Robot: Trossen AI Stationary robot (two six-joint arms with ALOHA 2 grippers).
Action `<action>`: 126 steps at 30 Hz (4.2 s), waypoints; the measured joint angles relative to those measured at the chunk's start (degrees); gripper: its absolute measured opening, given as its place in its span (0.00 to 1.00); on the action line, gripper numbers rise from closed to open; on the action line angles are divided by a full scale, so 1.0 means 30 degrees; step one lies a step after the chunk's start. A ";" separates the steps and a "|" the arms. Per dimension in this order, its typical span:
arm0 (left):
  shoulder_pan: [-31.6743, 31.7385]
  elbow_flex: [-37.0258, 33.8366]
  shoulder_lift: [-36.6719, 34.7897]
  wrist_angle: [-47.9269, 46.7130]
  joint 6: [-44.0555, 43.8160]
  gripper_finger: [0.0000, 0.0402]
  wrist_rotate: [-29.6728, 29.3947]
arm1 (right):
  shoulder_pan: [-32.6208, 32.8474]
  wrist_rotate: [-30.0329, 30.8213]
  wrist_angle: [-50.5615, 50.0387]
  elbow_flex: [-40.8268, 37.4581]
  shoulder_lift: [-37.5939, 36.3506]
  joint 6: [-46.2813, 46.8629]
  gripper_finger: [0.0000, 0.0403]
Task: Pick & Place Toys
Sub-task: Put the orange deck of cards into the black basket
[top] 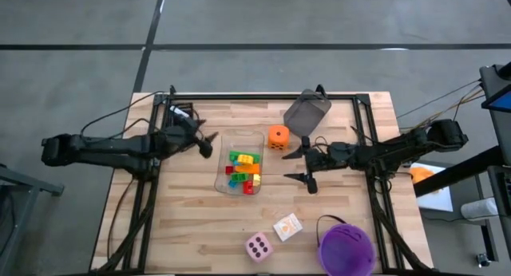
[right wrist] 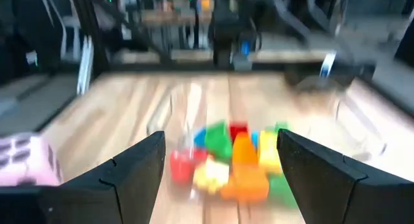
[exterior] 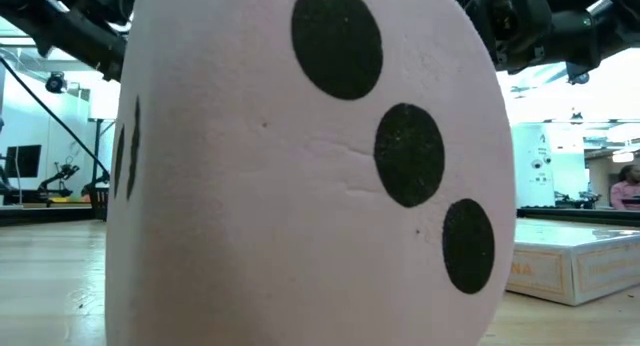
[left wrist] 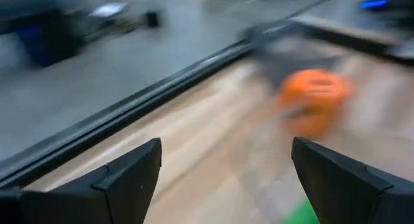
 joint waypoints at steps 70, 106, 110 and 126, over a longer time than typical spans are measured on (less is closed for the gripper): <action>-0.3202 -0.3791 0.0073 0.8575 0.2991 0.86 0.6284 | 0.4857 0.3839 -2.3693 1.5145 1.1645 0.1420 0.04; -0.3202 -0.3784 0.0087 0.8212 0.2954 0.86 0.6277 | 0.5725 -0.1109 -2.3305 1.5174 1.3422 0.2149 0.04; -0.3202 -0.3784 0.0087 0.8168 0.2947 0.86 0.6274 | 0.5806 -0.0715 -2.3356 1.5204 1.3291 0.2081 0.04; -0.3191 -0.3784 0.0087 0.8139 0.2954 0.86 0.6199 | 0.6876 0.4738 -2.3528 1.5771 1.3074 0.1806 0.04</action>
